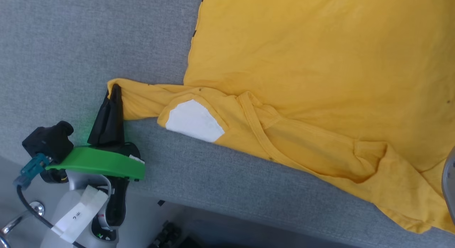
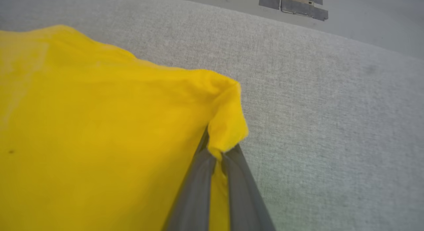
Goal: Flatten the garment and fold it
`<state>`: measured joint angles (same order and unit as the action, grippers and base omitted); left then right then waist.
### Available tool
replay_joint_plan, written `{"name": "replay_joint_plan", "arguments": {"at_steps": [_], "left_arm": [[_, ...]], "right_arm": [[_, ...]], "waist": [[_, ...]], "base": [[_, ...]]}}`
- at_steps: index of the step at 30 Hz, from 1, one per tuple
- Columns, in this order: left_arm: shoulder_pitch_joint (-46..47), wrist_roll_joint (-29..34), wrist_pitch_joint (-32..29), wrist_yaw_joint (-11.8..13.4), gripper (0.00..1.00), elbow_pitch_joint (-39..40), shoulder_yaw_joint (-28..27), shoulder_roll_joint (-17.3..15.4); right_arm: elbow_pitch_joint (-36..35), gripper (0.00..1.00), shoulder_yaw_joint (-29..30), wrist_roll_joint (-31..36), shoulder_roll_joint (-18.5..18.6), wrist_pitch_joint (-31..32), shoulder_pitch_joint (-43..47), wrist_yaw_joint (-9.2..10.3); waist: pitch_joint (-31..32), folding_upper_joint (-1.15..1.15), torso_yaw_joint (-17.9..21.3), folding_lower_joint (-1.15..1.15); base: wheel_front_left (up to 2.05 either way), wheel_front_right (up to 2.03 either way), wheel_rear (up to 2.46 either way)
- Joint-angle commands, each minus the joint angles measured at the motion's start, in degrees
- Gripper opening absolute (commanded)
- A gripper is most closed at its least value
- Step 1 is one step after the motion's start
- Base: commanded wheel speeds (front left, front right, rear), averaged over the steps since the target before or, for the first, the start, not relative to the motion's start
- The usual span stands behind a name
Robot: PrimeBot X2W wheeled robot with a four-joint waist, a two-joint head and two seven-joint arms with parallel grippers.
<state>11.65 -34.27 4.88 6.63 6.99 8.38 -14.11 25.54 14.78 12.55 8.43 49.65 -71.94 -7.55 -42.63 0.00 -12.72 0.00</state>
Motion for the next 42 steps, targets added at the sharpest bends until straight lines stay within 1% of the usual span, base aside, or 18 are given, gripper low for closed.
{"name": "replay_joint_plan", "arguments": {"at_steps": [1, 6, 10, 14, 18, 22, 25, 28, 30, 32, 35, 36, 37, 38, 42], "left_arm": [[-1.02, 0.15, -1.24, 1.13, 0.00, -2.48, -0.02, -0.44], [-1.88, 0.66, -1.78, 1.84, 0.00, -3.23, 0.36, -0.75], [-3.02, 1.13, -2.40, 2.70, 0.00, -3.44, 0.45, -1.23], [-3.86, 1.79, -3.44, 3.36, 0.00, -4.01, 1.12, -1.68], [-5.06, 2.18, -4.28, 4.42, 0.00, -5.02, 1.39, -1.85], [-6.38, 2.22, -4.63, 5.18, 0.00, -6.20, 1.66, -1.66], [-7.15, 2.09, -4.59, 5.49, 0.00, -7.08, 1.89, -1.33], [-7.75, 1.83, -4.53, 5.62, 0.00, -7.92, 2.11, -1.00], [-8.07, 1.65, -4.48, 5.74, 0.00, -8.27, 2.15, -0.82], [-8.49, 1.36, -4.39, 5.89, 0.00, -8.67, 2.03, -0.67], [-8.92, 1.03, -4.27, 5.97, 0.00, -9.18, 1.94, -0.55], [-9.01, 0.93, -4.19, 5.97, 0.00, -9.40, 1.91, -0.53], [-9.11, 0.85, -4.14, 5.97, 0.00, -9.55, 1.89, -0.51], [-9.24, 0.77, -4.08, 5.99, 0.00, -9.70, 1.85, -0.52], [-9.57, 0.62, -3.95, 6.25, 0.00, -10.07, 1.72, -0.57]], "right_arm": [[-0.41, 0.00, 0.18, -1.20, 0.85, -0.99, 1.73, 0.06], [-4.22, 0.00, -0.63, -4.61, 4.36, -4.21, 5.25, 0.06], [-8.36, 0.00, -1.25, -8.85, 7.37, -4.12, 12.49, 0.06], [-14.93, 0.00, -2.25, -13.94, 8.50, -1.58, 23.58, 0.06], [-22.33, 0.00, -2.89, -18.03, 8.46, 2.95, 37.22, 0.06], [-28.41, 0.00, -2.34, -20.91, 6.29, 5.70, 50.45, 0.06], [-30.35, 0.00, -1.80, -22.30, 3.02, 5.97, 59.20, 0.06], [-30.20, 0.00, -1.21, -23.25, -0.84, 5.20, 66.19, 0.06], [-29.54, 0.00, -0.97, -23.65, -2.77, 4.21, 69.60, 0.06], [-28.78, 0.00, -0.44, -24.87, -4.38, 3.21, 71.93, 0.06], [-27.31, 0.00, 0.21, -26.25, -5.27, 0.52, 73.58, 0.06], [-27.03, 0.21, 0.75, -27.15, -5.40, -1.37, 73.56, 0.06], [-26.91, 0.80, 1.22, -27.70, -5.46, -2.98, 73.43, 0.06], [-26.76, 1.00, 1.70, -28.59, -5.49, -4.96, 73.20, 0.06], [-26.80, 1.00, 3.46, -32.57, -5.53, -11.30, 71.92, 0.06]], "waist": [[3.79, 0.00, 1.76, 0.00], [10.64, 0.00, 3.74, 0.00], [16.59, 0.00, 6.04, 0.00], [22.07, 0.00, 8.24, 0.00], [26.53, 0.00, 10.59, 0.00], [29.75, 0.00, 12.41, 0.00], [31.47, 0.00, 13.30, 0.00], [32.66, 0.00, 13.74, 0.00], [33.05, 0.00, 13.94, 0.00], [33.31, 0.00, 14.22, 0.00], [33.57, 0.00, 14.36, 0.00], [33.78, 0.00, 14.39, 0.00], [33.95, 0.00, 14.41, 0.00], [34.13, 0.00, 14.44, 0.00], [34.96, 0.00, 14.42, 0.00]], "base": [[0.00, 0.00, 0.00], [0.00, 0.00, 0.00], [0.00, 0.00, 0.00], [0.00, 0.00, 0.00], [0.00, 0.00, 0.00], [0.00, 0.00, 0.00], [0.00, 0.00, 0.00], [0.00, 0.00, 0.00], [0.00, 0.00, 0.00], [0.00, 0.00, 0.00], [0.00, 0.00, 0.00], [0.00, 0.00, 0.00], [0.00, 0.00, 0.00], [0.00, 0.00, 0.00], [0.00, 0.00, 0.00]]}}
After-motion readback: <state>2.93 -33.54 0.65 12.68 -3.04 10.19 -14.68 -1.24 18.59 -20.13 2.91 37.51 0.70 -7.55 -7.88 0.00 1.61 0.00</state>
